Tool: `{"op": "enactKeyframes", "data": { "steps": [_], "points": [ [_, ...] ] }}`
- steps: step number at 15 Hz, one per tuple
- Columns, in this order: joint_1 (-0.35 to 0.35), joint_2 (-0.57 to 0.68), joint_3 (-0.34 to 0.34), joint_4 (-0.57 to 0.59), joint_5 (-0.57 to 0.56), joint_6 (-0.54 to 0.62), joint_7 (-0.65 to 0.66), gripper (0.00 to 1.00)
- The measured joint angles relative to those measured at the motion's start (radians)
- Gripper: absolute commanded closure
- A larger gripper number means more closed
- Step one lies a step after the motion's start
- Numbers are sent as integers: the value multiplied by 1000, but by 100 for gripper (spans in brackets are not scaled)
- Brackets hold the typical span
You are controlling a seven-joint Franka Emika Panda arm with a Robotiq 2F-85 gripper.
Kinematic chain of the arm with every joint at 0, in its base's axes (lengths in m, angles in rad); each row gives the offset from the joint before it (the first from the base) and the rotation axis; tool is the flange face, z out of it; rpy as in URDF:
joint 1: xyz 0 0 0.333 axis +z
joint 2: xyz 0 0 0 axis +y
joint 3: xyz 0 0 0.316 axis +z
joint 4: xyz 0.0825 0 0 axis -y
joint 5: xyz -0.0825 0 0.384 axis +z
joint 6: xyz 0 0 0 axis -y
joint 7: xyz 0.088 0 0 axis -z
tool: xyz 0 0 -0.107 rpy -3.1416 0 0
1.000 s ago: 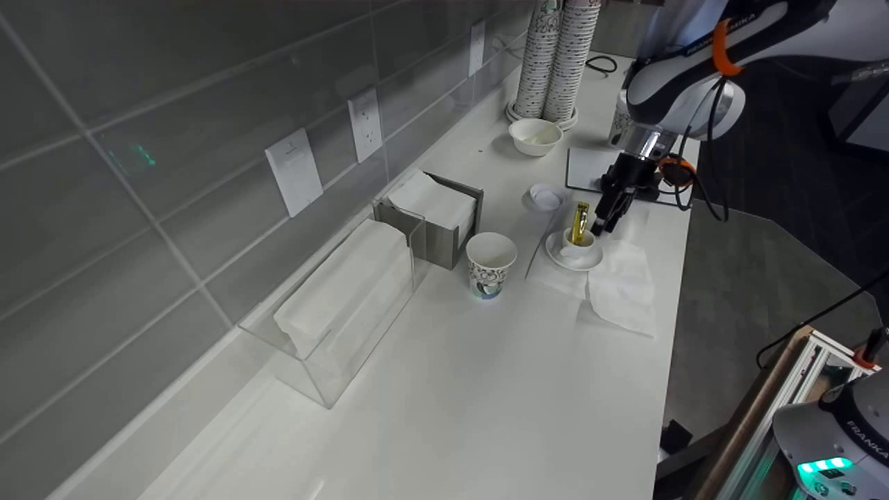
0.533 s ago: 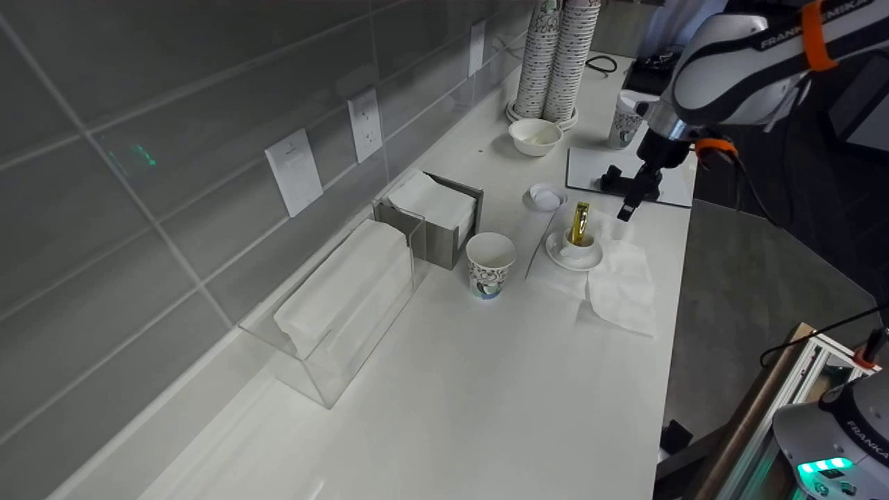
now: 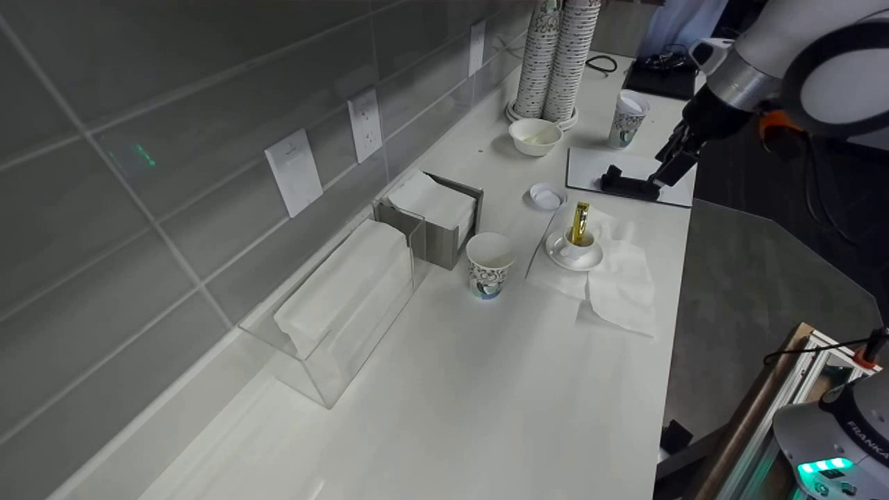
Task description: Put the plate with the mug on it onto the paper towel
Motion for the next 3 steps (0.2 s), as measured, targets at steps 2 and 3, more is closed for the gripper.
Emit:
{"op": "enactKeyframes", "data": {
  "steps": [2,3],
  "points": [
    [17,-47,-1,-23,-4,-5,11,0],
    [18,-45,-8,-23,-4,-5,11,0]
  ]
}}
